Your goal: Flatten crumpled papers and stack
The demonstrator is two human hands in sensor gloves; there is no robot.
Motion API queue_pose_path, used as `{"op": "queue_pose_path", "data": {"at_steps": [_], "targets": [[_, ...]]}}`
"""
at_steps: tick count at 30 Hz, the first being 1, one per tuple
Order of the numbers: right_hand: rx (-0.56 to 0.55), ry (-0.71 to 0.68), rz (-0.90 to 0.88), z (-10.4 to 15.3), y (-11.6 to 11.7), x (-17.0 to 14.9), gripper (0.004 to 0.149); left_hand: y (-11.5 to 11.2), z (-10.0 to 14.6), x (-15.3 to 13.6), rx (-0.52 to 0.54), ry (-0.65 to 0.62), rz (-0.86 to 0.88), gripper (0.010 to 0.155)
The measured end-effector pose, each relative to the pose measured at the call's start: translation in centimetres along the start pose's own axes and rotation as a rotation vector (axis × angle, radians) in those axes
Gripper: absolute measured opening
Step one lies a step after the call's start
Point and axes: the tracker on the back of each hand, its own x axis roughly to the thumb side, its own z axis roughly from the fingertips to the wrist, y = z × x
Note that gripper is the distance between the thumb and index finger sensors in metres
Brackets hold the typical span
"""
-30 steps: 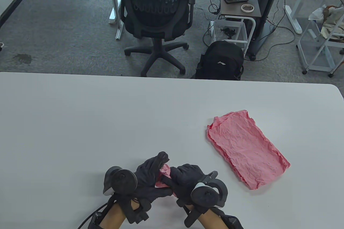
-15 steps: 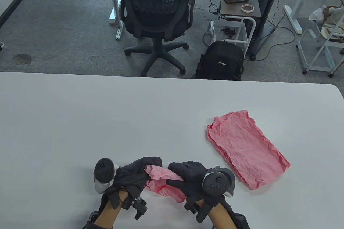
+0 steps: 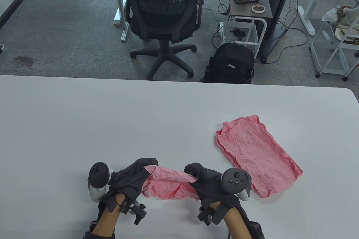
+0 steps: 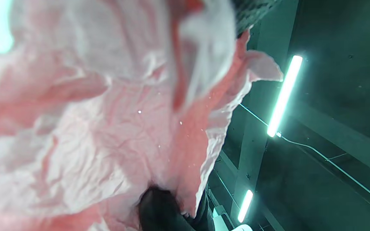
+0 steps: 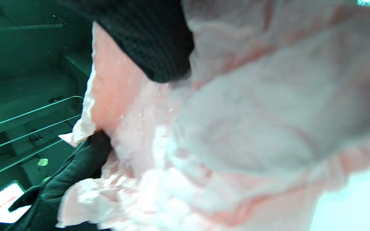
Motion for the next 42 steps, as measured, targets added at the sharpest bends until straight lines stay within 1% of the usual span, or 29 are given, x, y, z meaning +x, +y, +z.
{"op": "queue_pose_path", "data": {"at_steps": [2, 4, 5, 6, 7, 8, 9, 10, 12, 14, 16, 18, 19, 20, 22, 23, 25, 26, 27, 28, 29, 30, 31, 33, 34, 36, 38, 40, 42], "targets": [[-0.013, 0.038, 0.077, 0.1, -0.5, -0.1, 0.051, 0.4, 0.1, 0.1, 0.025, 0.003, -0.064, 0.044], [-0.043, 0.058, 0.165, 0.3, -1.0, -0.3, 0.051, 0.8, 0.2, 0.0, 0.031, 0.002, -0.123, 0.046], [-0.014, 0.091, 0.181, 0.2, -1.3, -0.5, 0.052, 0.9, 0.2, -0.2, 0.014, -0.002, -0.113, 0.046], [0.016, 0.123, 0.187, 0.3, -1.4, -0.7, 0.052, 0.8, 0.1, -0.3, -0.001, 0.001, -0.078, 0.046], [0.039, 0.16, 0.201, 0.3, -1.7, -0.9, 0.05, 0.8, 0.1, -0.5, -0.009, 0.012, -0.005, 0.046], [0.037, 0.175, 0.212, 0.4, -1.9, -1.1, 0.047, 0.8, 0.1, -0.7, -0.004, 0.016, 0.039, 0.046], [0.01, 0.176, 0.216, 0.5, -2.3, -1.4, 0.042, 0.8, 0.1, -0.9, 0.007, 0.018, 0.121, 0.046], [-0.029, 0.172, 0.202, 0.6, -2.5, -1.5, 0.04, 0.8, 0.1, -1.0, 0.001, 0.02, 0.153, 0.046], [-0.067, 0.168, 0.121, 0.5, -2.8, -1.8, 0.04, 0.7, 0.0, -1.4, -0.04, 0.031, 0.183, 0.046], [-0.067, 0.15, 0.011, 0.5, -3.0, -2.3, 0.043, 0.9, 0.0, -1.7, -0.03, 0.049, 0.208, 0.046], [-0.047, 0.128, -0.192, 0.6, -3.1, -2.9, 0.046, 1.1, 0.2, -1.6, -0.005, 0.063, 0.164, 0.046], [-0.021, 0.117, -0.371, 0.4, -3.0, -3.5, 0.045, 1.7, 0.3, -1.6, 0.019, 0.083, -0.032, 0.046], [-0.015, 0.119, -0.424, 0.4, -2.9, -3.7, 0.045, 2.0, 0.4, -1.4, 0.052, 0.099, -0.135, 0.046], [-0.016, 0.126, -0.423, 0.4, -2.8, -3.7, 0.046, 2.2, 0.5, -1.2, 0.078, 0.102, -0.251, 0.046], [0.037, 0.131, -0.384, 0.4, -2.7, -3.5, 0.051, 2.5, 0.6, -0.8, 0.067, 0.096, -0.399, 0.046], [0.067, 0.144, -0.356, 0.5, -2.6, -3.4, 0.055, 2.5, 0.6, -0.8, 0.072, 0.097, -0.392, 0.045], [0.097, 0.164, -0.273, 0.4, -2.4, -3.1, 0.058, 2.6, 0.6, -1.3, 0.089, 0.079, -0.183, 0.045], [0.113, 0.184, -0.193, 0.4, -2.3, -3.0, 0.059, 2.5, 0.5, -1.7, 0.089, 0.078, 0.02, 0.045], [0.11, 0.197, -0.118, 0.5, -2.3, -2.9, 0.058, 2.3, 0.6, -1.9, 0.082, 0.084, 0.142, 0.045], [0.102, 0.209, -0.008, 0.5, -2.3, -2.8, 0.054, 1.9, 0.5, -2.1, 0.054, 0.089, 0.265, 0.045], [0.103, 0.215, 0.048, 0.4, -2.2, -2.8, 0.048, 1.6, 0.4, -2.3, 0.016, 0.099, 0.286, 0.045], [0.091, 0.228, 0.103, 0.4, -2.1, -2.8, 0.044, 1.2, 0.3, -2.5, -0.033, 0.103, 0.269, 0.045], [0.071, 0.238, 0.137, 0.5, -2.1, -2.8, 0.042, 1.0, 0.2, -2.5, -0.053, 0.107, 0.24, 0.046], [0.037, 0.243, 0.206, 0.7, -2.2, -2.8, 0.041, 0.8, 0.0, -2.2, -0.078, 0.108, 0.109, 0.047], [0.005, 0.229, 0.197, 0.8, -2.4, -2.9, 0.041, 0.8, 0.0, -2.0, -0.099, 0.11, 0.045, 0.048], [-0.008, 0.204, 0.074, 0.7, -2.6, -3.2, 0.044, 0.9, 0.1, -1.9, -0.074, 0.126, -0.033, 0.05], [-0.06, 0.173, -0.144, 0.6, -2.9, -3.7, 0.045, 1.3, 0.1, -1.7, -0.049, 0.116, -0.069, 0.048], [-0.083, 0.136, -0.296, 0.6, -2.9, -3.8, 0.044, 1.3, 0.2, -1.6, -0.073, 0.099, -0.093, 0.044], [-0.063, 0.135, -0.365, 0.6, -2.8, -3.8, 0.046, 1.2, 0.3, -1.7, -0.05, 0.098, -0.06, 0.039]]}}
